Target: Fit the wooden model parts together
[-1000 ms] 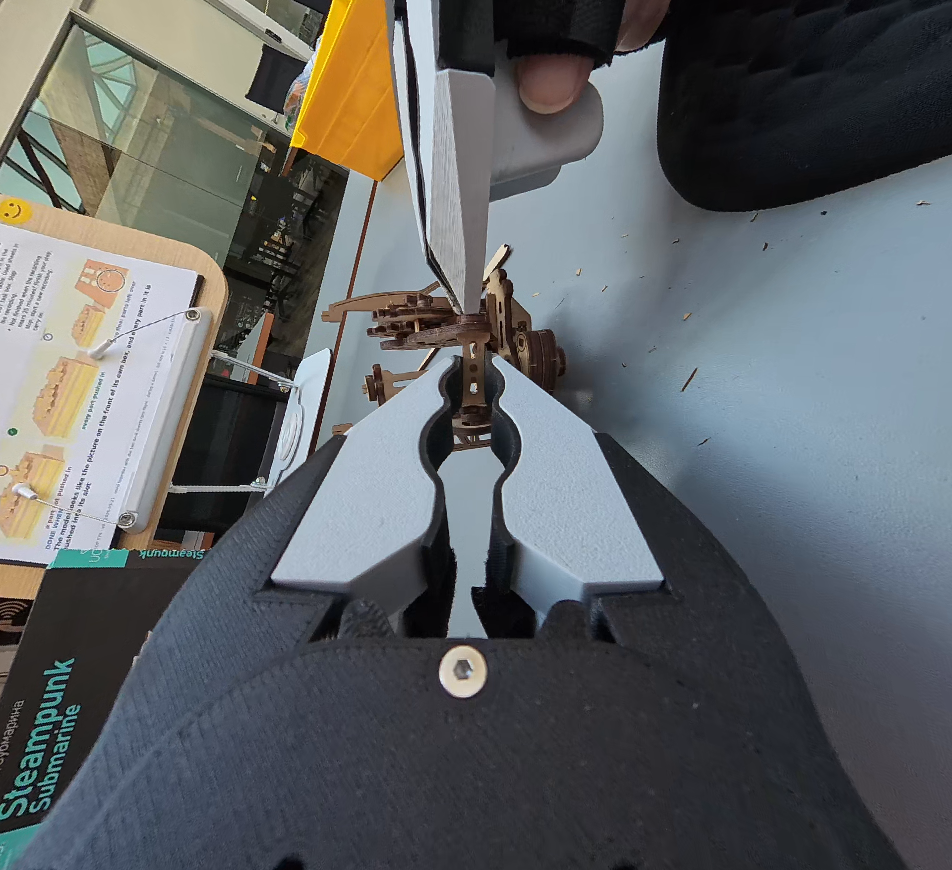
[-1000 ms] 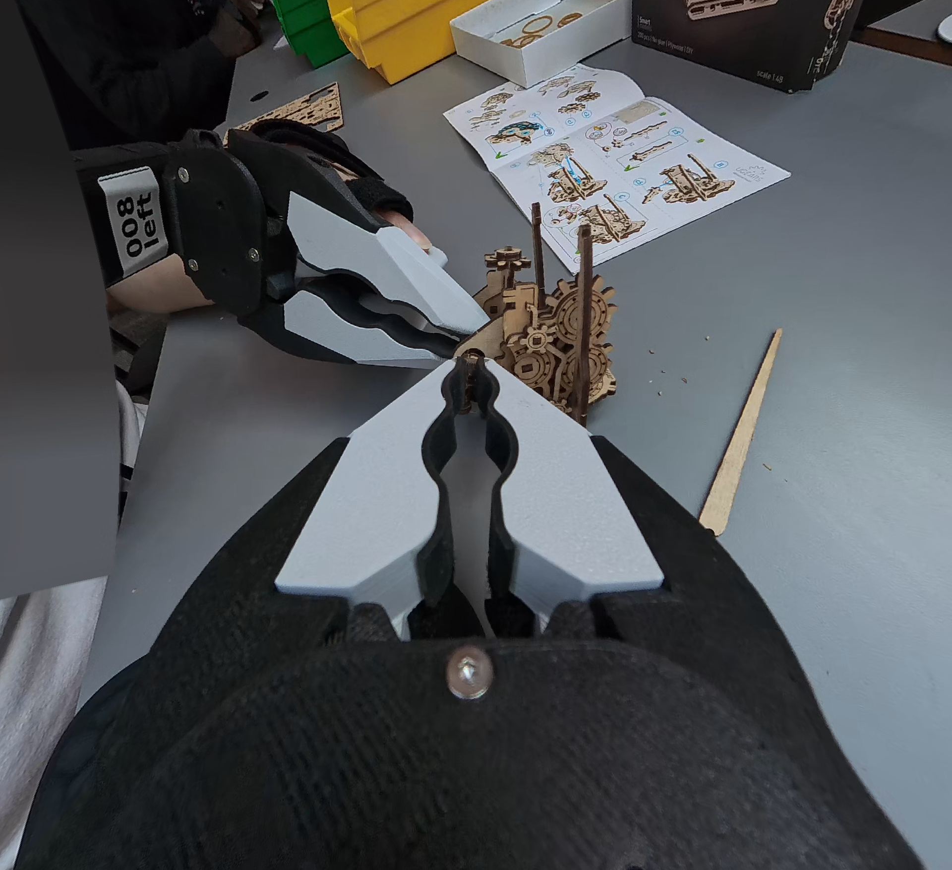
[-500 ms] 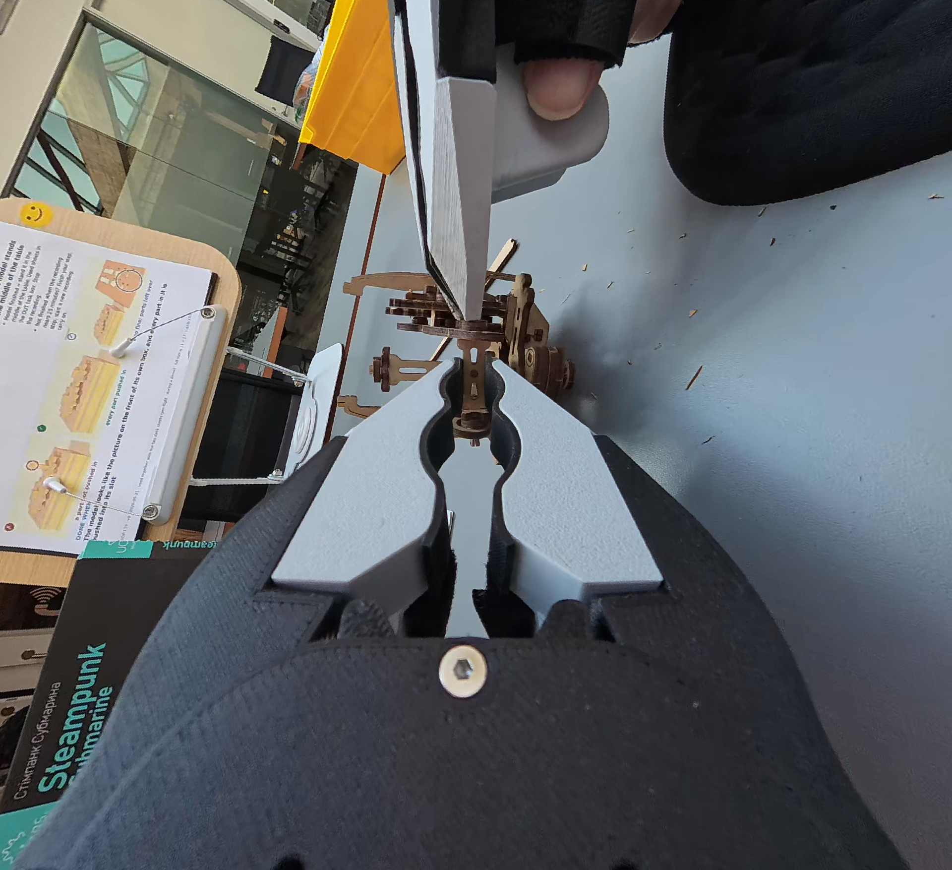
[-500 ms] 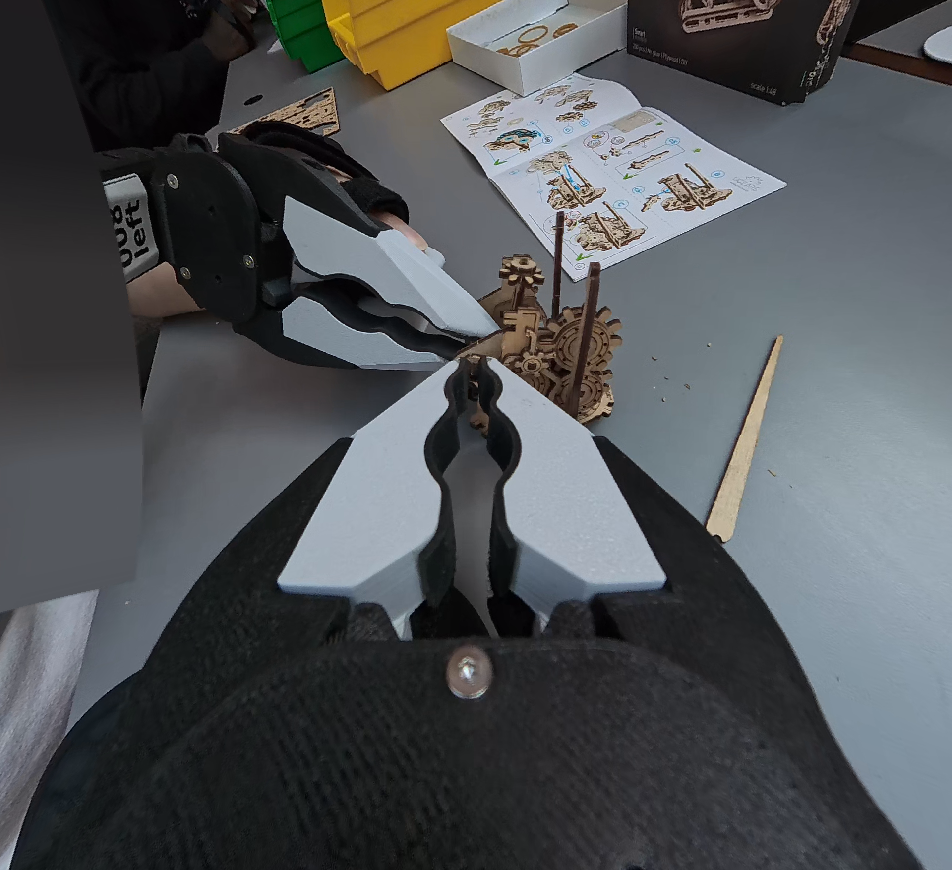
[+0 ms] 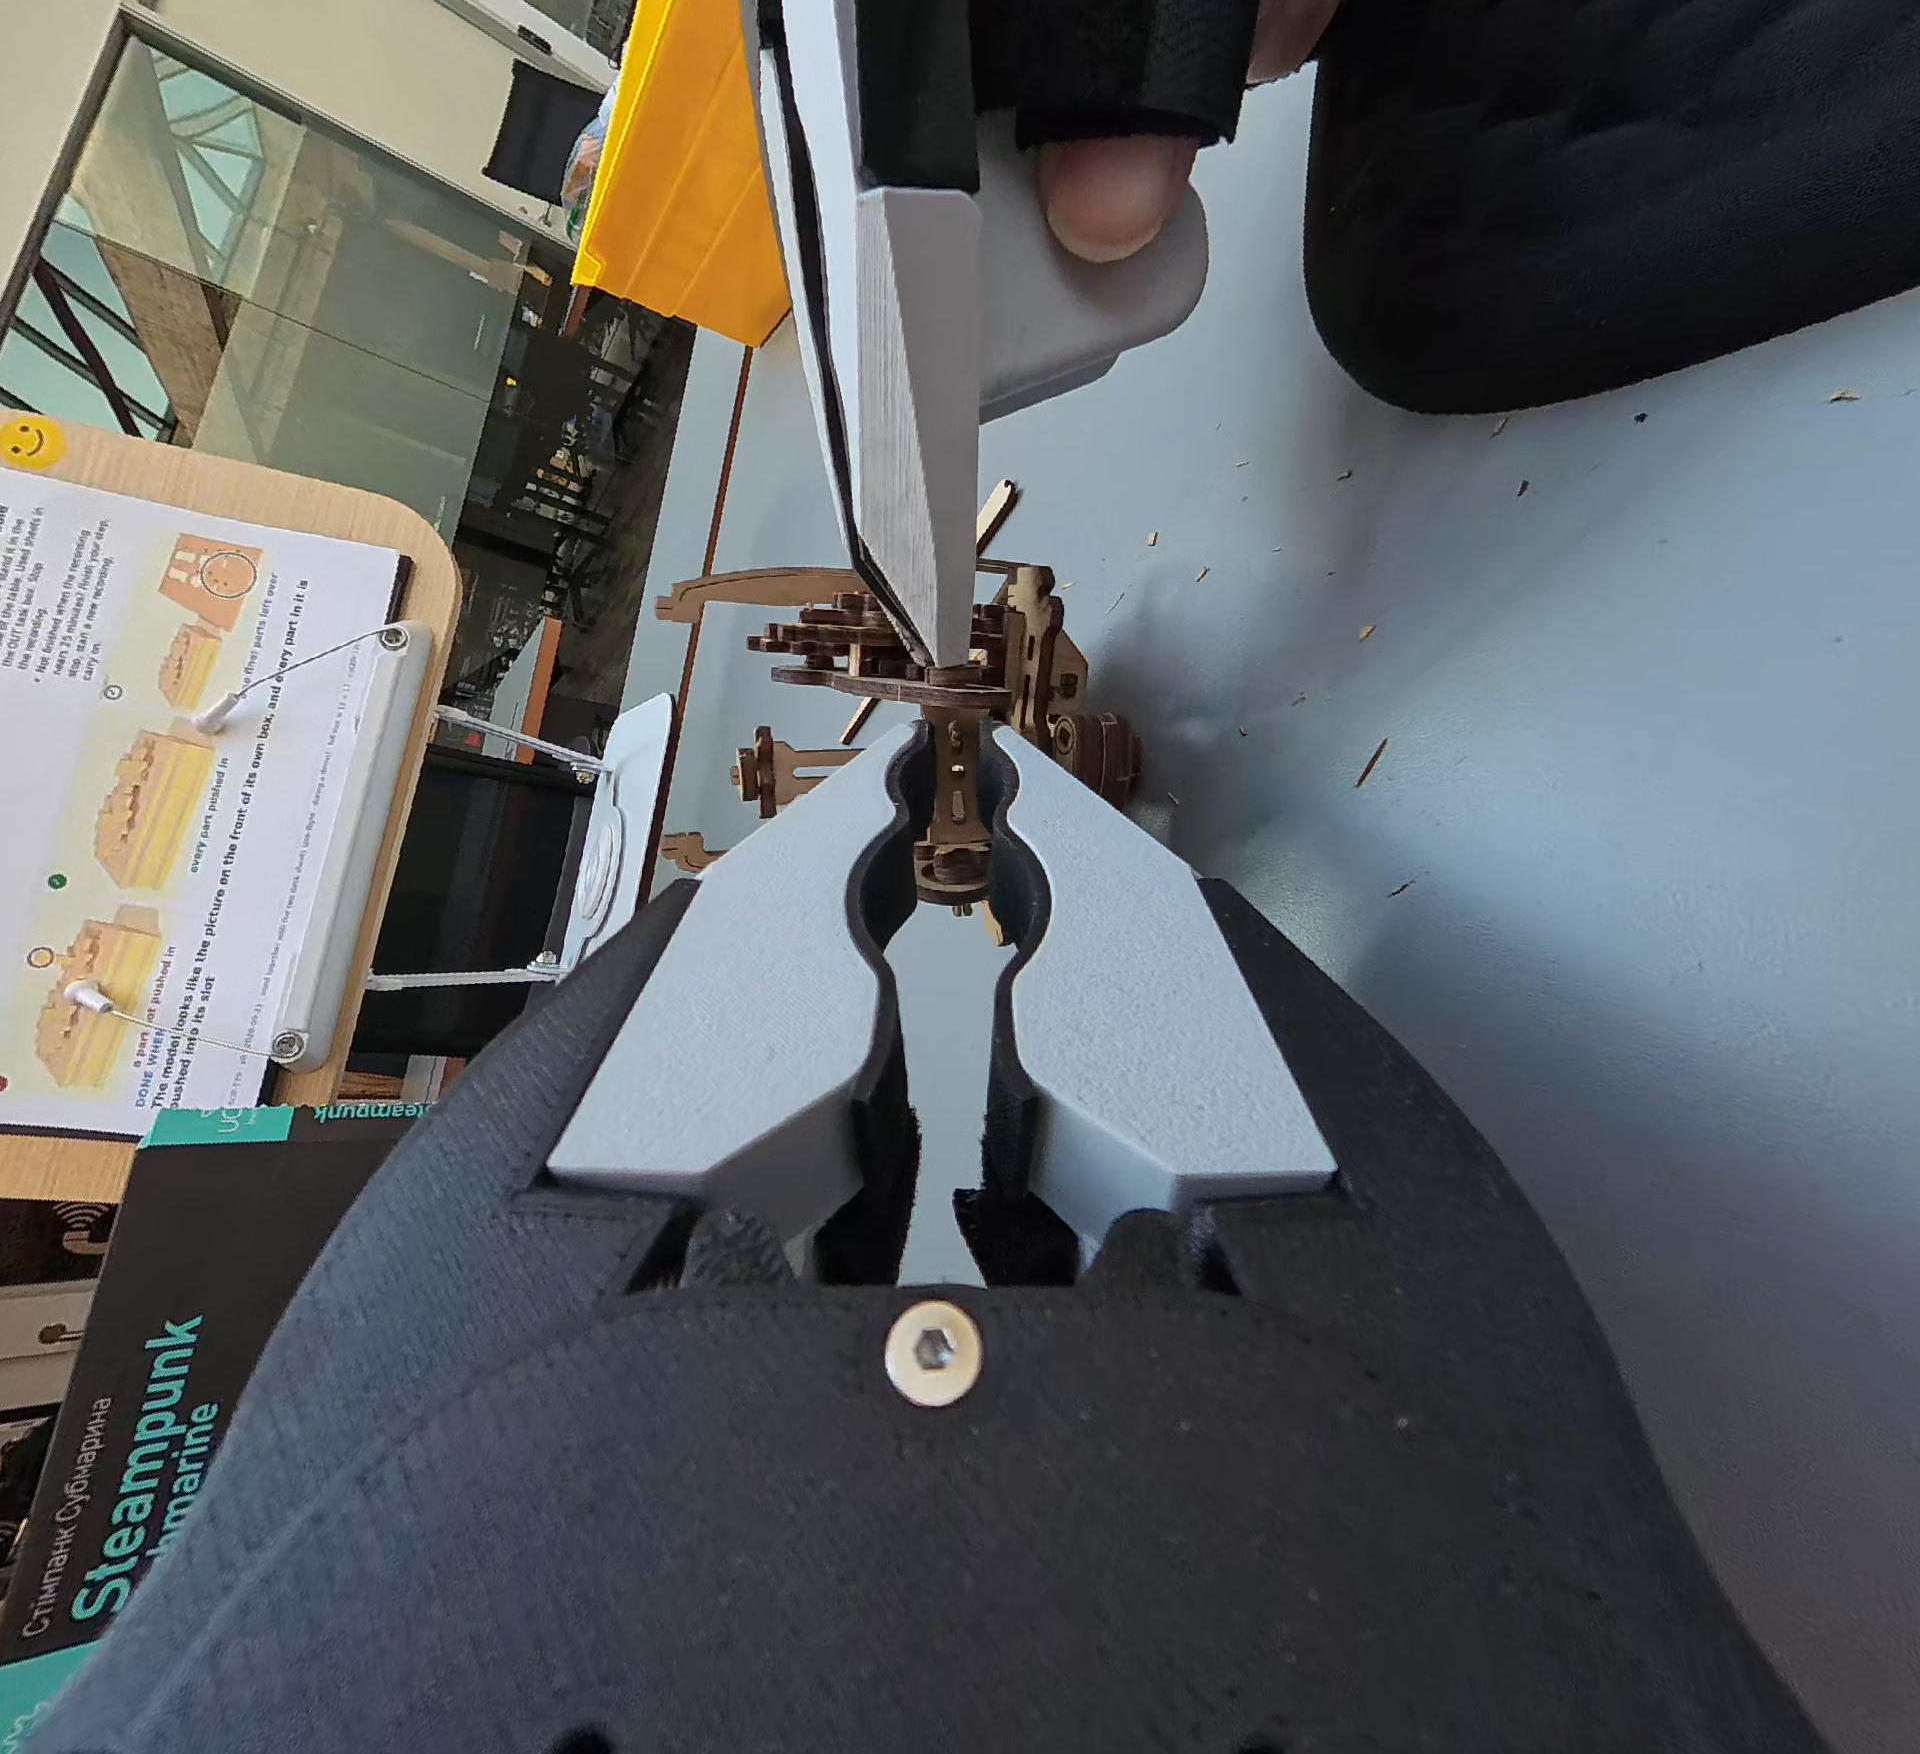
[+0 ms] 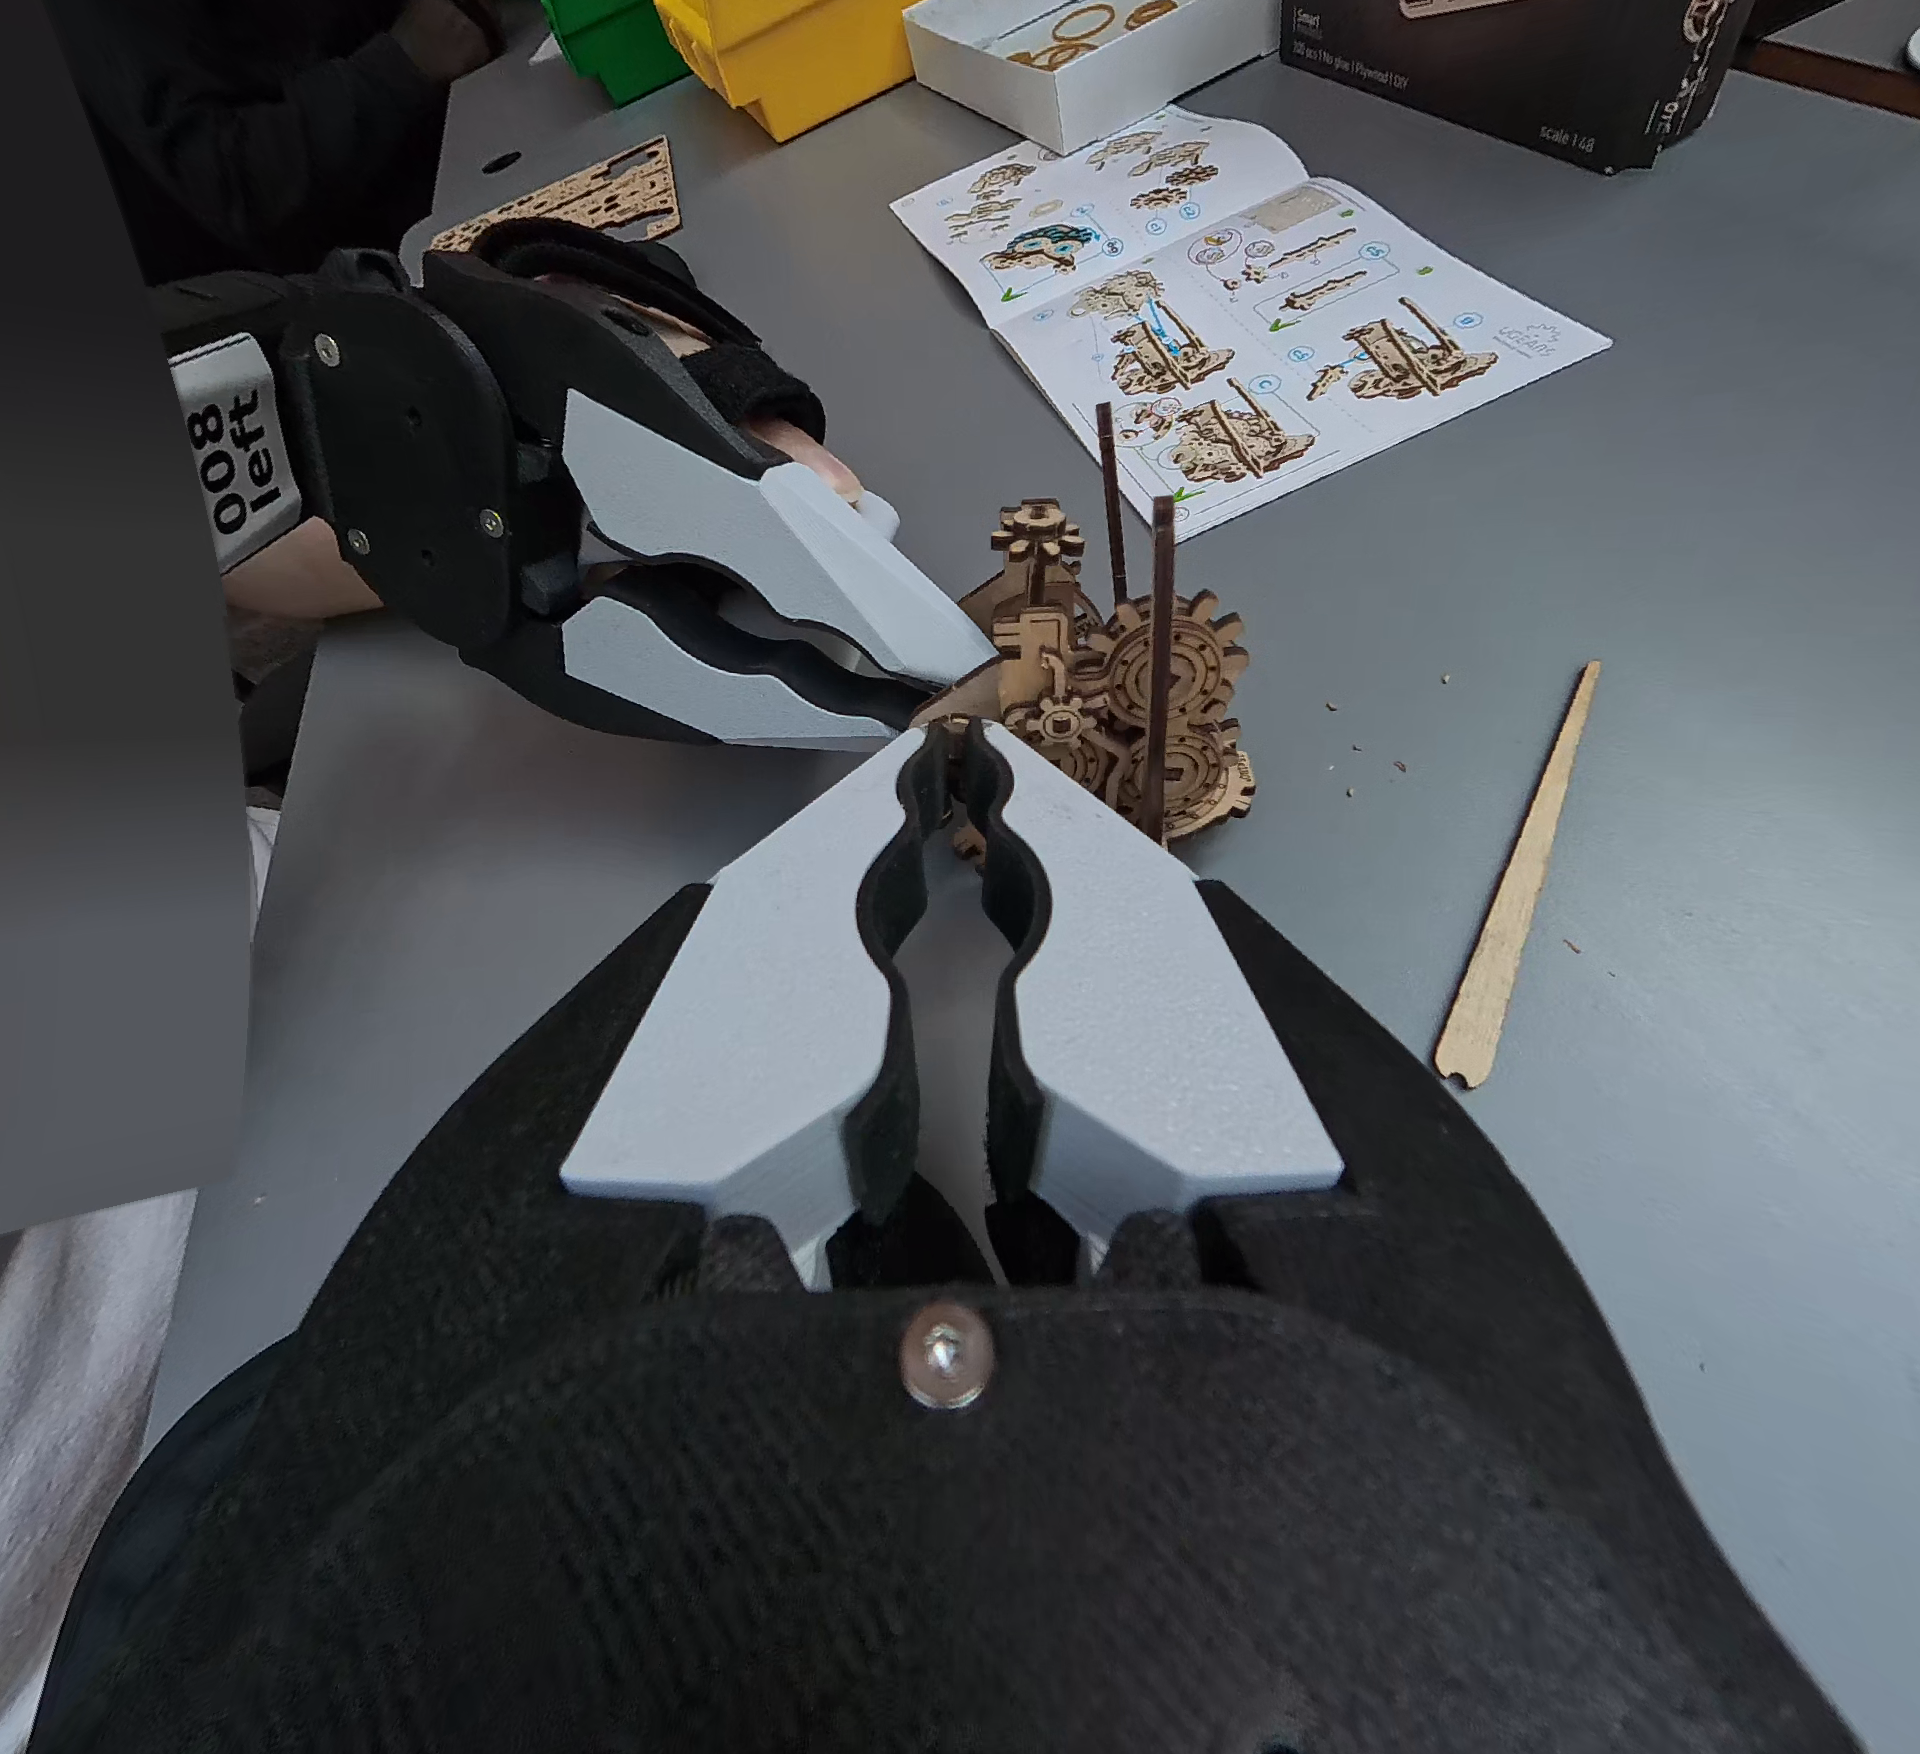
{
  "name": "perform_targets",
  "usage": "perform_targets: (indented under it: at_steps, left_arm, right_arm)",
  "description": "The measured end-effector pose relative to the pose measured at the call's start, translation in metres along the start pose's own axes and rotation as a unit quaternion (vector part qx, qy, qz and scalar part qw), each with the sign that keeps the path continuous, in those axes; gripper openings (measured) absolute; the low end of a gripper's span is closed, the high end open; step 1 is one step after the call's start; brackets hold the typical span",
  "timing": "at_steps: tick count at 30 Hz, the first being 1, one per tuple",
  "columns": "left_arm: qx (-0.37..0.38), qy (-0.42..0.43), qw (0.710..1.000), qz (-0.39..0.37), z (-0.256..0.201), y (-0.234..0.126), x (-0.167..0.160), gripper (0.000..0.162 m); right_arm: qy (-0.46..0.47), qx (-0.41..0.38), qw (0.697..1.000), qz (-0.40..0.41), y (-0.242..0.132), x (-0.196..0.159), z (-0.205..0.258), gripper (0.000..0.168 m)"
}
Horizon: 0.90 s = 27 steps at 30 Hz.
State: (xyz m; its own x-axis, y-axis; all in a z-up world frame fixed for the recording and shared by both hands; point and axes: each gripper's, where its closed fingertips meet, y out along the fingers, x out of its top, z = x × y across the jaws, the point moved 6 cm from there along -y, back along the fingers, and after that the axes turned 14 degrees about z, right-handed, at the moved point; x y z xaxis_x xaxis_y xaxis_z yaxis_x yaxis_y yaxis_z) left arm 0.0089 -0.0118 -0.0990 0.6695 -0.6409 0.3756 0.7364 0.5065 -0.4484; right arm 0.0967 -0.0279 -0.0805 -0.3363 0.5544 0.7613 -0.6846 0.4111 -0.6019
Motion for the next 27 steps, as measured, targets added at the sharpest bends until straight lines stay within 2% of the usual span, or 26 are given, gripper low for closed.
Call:
perform_targets:
  at_steps: [6,10,17,27]
  left_arm:
    - [0.029,-0.001,0.999,-0.028,0.004,-0.001,0.003,0.005]
    - [0.05,0.015,0.998,-0.019,0.004,-0.002,0.001,0.006]
    - [-0.002,-0.024,1.0,-0.013,0.007,-0.002,0.0,0.006]
    - [0.002,-0.03,0.999,-0.014,0.011,-0.002,-0.002,0.006]
  right_arm:
    - [0.016,0.029,0.999,-0.013,-0.008,0.002,-0.003,0.001]
    - [0.016,0.029,0.999,-0.014,-0.009,0.002,-0.005,0.001]
    - [0.017,0.034,0.999,-0.014,-0.009,0.001,-0.007,0.002]
    - [0.034,0.045,0.998,-0.02,-0.009,0.001,-0.009,0.0]
